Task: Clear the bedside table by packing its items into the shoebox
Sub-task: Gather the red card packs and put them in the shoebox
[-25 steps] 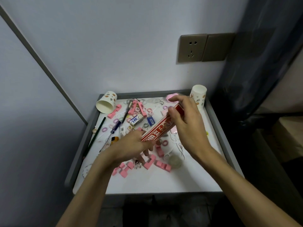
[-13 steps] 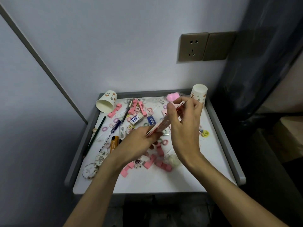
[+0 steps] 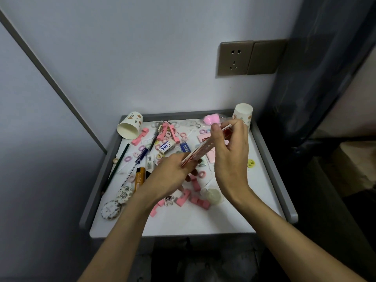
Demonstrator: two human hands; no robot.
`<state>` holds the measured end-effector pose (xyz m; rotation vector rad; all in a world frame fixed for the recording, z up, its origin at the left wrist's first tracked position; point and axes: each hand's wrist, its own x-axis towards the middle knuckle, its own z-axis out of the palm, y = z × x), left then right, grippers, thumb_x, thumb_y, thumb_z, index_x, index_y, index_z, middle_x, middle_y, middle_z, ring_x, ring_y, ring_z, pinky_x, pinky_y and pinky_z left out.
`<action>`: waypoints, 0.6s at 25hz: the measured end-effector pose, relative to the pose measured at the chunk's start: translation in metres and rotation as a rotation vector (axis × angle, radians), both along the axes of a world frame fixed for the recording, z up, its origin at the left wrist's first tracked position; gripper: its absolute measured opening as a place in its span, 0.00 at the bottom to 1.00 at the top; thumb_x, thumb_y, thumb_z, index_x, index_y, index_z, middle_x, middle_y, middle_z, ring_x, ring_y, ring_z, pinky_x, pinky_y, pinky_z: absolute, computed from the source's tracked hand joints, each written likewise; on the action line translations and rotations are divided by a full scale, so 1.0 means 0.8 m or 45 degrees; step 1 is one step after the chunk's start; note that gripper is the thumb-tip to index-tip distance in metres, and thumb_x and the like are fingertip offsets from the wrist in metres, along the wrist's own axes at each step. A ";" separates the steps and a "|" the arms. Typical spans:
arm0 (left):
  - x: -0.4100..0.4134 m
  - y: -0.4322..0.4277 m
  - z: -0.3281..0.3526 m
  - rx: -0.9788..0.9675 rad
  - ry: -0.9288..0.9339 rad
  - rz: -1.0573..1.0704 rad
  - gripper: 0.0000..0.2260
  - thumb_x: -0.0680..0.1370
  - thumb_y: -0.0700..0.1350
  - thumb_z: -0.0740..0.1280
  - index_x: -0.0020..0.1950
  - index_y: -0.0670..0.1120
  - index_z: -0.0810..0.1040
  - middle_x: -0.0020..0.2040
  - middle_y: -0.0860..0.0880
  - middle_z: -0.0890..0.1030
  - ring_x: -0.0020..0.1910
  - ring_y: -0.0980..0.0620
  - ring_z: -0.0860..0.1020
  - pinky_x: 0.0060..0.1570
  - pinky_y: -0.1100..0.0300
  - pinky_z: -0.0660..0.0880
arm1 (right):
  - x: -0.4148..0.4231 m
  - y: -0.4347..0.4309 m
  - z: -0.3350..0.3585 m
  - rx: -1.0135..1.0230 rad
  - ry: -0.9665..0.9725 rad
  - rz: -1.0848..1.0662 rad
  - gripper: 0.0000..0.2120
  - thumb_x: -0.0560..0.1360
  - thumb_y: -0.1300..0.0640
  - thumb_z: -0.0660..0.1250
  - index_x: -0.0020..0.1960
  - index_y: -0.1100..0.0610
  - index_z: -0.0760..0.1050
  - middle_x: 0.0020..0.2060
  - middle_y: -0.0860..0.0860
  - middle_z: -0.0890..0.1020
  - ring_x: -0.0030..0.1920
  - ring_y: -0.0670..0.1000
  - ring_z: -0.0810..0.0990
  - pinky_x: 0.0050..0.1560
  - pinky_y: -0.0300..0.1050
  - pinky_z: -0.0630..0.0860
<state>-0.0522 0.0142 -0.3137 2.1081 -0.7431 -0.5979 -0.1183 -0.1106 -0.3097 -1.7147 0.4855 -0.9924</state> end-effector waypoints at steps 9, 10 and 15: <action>-0.057 -0.032 0.073 0.121 -0.137 -0.178 0.10 0.82 0.52 0.63 0.53 0.48 0.80 0.38 0.53 0.82 0.33 0.58 0.81 0.28 0.62 0.75 | -0.073 -0.033 0.085 0.081 0.021 -0.007 0.10 0.80 0.52 0.61 0.41 0.54 0.68 0.39 0.52 0.72 0.39 0.49 0.71 0.42 0.49 0.70; -0.067 -0.037 0.089 0.095 -0.117 -0.194 0.10 0.81 0.52 0.63 0.53 0.48 0.80 0.39 0.51 0.83 0.33 0.57 0.81 0.29 0.58 0.78 | -0.085 -0.041 0.106 0.084 0.027 -0.007 0.11 0.79 0.52 0.62 0.40 0.55 0.67 0.38 0.52 0.72 0.38 0.49 0.70 0.42 0.50 0.70; -0.130 -0.073 0.162 -0.172 0.092 -0.312 0.06 0.81 0.44 0.65 0.54 0.44 0.80 0.43 0.45 0.86 0.40 0.48 0.85 0.36 0.55 0.81 | -0.174 -0.085 0.199 -0.058 0.029 -0.099 0.14 0.76 0.47 0.64 0.40 0.55 0.70 0.37 0.53 0.76 0.37 0.50 0.75 0.42 0.52 0.75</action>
